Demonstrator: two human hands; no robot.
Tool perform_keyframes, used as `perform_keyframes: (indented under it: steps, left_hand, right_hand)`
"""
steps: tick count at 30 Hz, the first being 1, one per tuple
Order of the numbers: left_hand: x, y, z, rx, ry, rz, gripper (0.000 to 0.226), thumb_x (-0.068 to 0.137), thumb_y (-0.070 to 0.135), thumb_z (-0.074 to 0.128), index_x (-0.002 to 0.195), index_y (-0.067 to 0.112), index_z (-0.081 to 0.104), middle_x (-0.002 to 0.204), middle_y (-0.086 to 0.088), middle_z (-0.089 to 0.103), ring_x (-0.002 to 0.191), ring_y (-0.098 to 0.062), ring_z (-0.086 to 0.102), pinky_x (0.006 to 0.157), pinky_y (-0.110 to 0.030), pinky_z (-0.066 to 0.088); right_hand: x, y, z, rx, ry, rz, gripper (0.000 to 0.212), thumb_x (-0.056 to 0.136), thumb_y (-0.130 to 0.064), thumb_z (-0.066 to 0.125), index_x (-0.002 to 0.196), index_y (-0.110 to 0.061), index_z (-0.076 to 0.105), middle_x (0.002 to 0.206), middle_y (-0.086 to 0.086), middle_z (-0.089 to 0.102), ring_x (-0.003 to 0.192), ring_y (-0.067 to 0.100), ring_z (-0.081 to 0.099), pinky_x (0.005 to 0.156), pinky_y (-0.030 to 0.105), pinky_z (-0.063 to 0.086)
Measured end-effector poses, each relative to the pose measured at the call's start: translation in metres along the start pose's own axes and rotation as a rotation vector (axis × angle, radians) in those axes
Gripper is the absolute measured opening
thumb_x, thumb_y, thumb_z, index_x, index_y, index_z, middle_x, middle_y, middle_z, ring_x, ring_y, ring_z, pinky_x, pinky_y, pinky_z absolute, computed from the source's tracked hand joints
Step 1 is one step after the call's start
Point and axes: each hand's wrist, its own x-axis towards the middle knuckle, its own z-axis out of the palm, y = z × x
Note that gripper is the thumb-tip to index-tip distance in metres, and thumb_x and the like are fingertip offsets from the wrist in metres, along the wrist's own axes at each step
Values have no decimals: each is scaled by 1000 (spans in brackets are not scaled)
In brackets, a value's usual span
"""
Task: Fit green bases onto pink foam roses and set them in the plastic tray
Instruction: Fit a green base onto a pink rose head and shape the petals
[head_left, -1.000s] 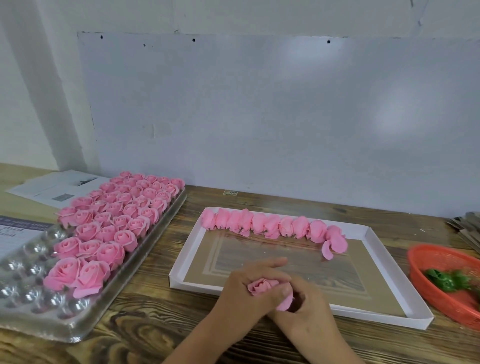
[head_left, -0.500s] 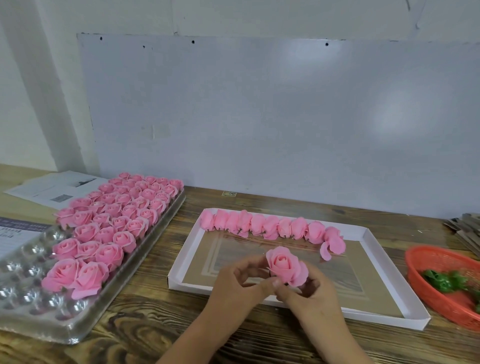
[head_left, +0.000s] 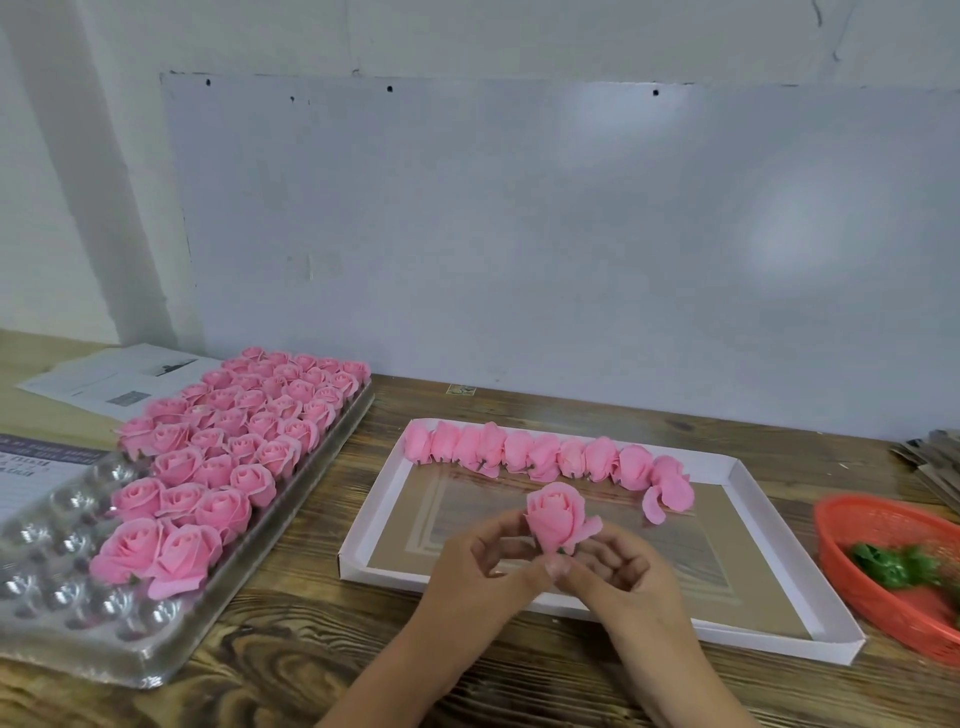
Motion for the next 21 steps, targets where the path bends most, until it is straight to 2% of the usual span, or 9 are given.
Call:
perform_keyframes:
  steps: [2,4,6,9,13,17,19,21]
  left_hand:
    - [-1,-3,1,37,8,14,44,69,41,86,110,41,72,106,3,77,103,-15,71,86,-30,57]
    - [-1,-4,1,68,24,28,44,68,40,86,109,43,71,107,6,77,103,-12,71,87,-32,58]
    - [-2,-4,1,67,41,28,43,67,41,84,108,43,72,107,8,77,103,-11,71,89,-31,58]
    - [-4,0,-1,-10,65,-25,42,65,37,83,106,39,75,105,4,78,102,-13,72,87,-26,57]
    - [-12,10,-16,-74,102,-106,32,68,28,85,99,34,79,97,0,79,91,-10,73,76,-17,54]
    - [-27,35,-62,-2,238,-85,42,56,30,96,96,32,80,96,-1,79,85,-9,72,72,-18,53]
    - [-35,51,-94,76,335,-72,47,54,33,91,98,25,78,94,4,79,80,-4,72,74,-25,51]
    - [-44,71,-135,201,420,-76,48,55,39,81,101,31,72,91,13,78,73,1,71,70,-25,49]
  right_hand:
    - [1,2,0,-15,17,-20,32,69,19,73,88,-7,74,85,22,73,77,22,70,70,23,57]
    - [1,3,1,-45,23,-37,34,67,23,72,90,-2,71,78,18,73,72,19,68,67,20,55]
    - [0,3,3,-83,23,-45,35,69,23,72,89,-5,71,74,15,73,68,16,65,65,21,55]
    - [-3,3,5,-131,-2,-25,42,70,24,71,92,-12,71,78,13,75,69,18,67,65,26,55]
    - [-5,3,4,-176,-57,3,46,73,19,71,109,-9,64,97,8,76,82,16,71,79,31,57]
    - [-4,-1,2,-130,-22,14,41,82,20,60,110,-10,63,99,3,76,80,13,68,64,25,56]
    - [-3,-4,1,-83,8,10,40,84,21,57,109,-9,63,94,4,76,77,13,68,59,24,55]
    - [-3,-5,-1,-53,27,4,40,84,21,56,110,-9,63,92,5,75,77,14,67,57,24,55]
